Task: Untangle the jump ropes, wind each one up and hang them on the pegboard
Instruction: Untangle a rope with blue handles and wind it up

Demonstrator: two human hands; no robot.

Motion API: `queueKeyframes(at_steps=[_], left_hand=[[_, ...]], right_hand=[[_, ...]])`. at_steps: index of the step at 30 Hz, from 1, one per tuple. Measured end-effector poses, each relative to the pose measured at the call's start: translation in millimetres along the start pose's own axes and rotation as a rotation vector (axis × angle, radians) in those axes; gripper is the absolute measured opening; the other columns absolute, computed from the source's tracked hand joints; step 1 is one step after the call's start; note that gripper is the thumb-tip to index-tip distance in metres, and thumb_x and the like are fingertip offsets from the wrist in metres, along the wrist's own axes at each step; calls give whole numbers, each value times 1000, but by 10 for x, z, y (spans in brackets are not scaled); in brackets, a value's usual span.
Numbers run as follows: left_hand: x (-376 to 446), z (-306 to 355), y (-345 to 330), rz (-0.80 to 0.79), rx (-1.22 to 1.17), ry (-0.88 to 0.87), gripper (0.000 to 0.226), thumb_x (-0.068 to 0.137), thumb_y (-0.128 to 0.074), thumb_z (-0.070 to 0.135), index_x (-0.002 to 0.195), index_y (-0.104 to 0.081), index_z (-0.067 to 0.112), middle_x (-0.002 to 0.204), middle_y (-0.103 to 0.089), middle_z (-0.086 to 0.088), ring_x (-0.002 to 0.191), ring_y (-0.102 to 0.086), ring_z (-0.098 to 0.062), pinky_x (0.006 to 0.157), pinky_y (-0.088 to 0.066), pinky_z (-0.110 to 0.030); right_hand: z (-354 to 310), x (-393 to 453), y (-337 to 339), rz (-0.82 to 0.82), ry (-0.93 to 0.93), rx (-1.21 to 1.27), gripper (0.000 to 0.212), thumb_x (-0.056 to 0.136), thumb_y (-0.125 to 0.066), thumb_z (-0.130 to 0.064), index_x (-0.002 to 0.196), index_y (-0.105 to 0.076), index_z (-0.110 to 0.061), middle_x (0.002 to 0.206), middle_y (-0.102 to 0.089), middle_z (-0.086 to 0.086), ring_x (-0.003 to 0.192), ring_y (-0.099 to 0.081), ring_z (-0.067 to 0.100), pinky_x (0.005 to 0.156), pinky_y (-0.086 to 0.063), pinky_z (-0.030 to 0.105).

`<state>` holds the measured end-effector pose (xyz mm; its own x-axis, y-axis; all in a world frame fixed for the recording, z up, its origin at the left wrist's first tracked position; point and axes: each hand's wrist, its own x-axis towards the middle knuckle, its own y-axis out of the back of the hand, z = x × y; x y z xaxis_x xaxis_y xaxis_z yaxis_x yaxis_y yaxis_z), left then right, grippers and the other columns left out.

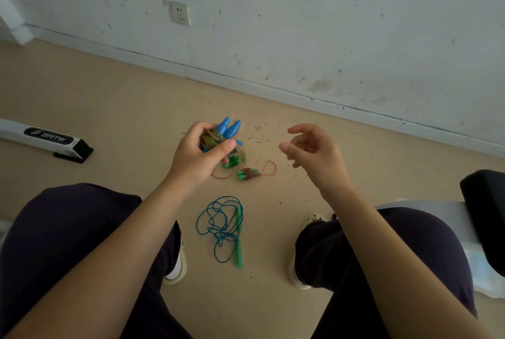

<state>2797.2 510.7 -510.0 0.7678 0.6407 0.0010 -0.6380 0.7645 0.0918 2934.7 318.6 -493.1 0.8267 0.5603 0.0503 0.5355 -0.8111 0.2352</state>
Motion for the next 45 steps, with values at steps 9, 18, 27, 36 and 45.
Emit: queueKeyframes(at_steps=[9, 18, 27, 36, 45], left_hand=[[-90, 27, -168, -226, -117, 20, 32, 78, -76, 25, 105, -60, 16, 81, -69, -2, 68, -64, -20, 44, -42, -29], [-44, 32, -111, 96, -34, -14, 25, 88, -75, 18, 107, -59, 19, 88, -71, 2, 64, -65, -8, 50, -45, -16], [3, -8, -71, 165, -4, -29, 23, 87, -75, 21, 103, -58, 26, 93, -72, 2, 66, -68, -9, 52, -45, -18], [-14, -37, -122, 110, 58, -53, 35, 85, -77, 22, 113, -58, 13, 93, -70, -3, 66, -66, -6, 51, -43, -13], [-76, -42, -176, -72, 13, -61, 29, 83, -80, 20, 102, -58, 20, 80, -68, 3, 63, -65, -12, 48, -43, -18]], right_hand=[[148, -51, -251, -463, -99, -49, 18, 87, -73, -13, 103, -66, -9, 80, -73, 6, 73, -68, 19, 78, -54, 36], [14, -26, -103, -238, -88, -146, 14, 96, -62, -28, 96, -74, -20, 52, -48, -14, 54, -40, 11, 53, -36, 28], [-120, -60, -36, -338, -12, 130, 15, 92, -66, -8, 105, -70, -13, 61, -57, 8, 48, -48, 21, 47, -42, 29], [-165, -116, -77, -562, -147, 305, 26, 79, -70, -10, 104, -67, -5, 97, -75, 16, 87, -73, 30, 76, -58, 32], [-154, -77, -145, -314, -128, 107, 9, 91, -64, -4, 98, -68, 0, 84, -75, 14, 67, -71, 23, 55, -51, 24]])
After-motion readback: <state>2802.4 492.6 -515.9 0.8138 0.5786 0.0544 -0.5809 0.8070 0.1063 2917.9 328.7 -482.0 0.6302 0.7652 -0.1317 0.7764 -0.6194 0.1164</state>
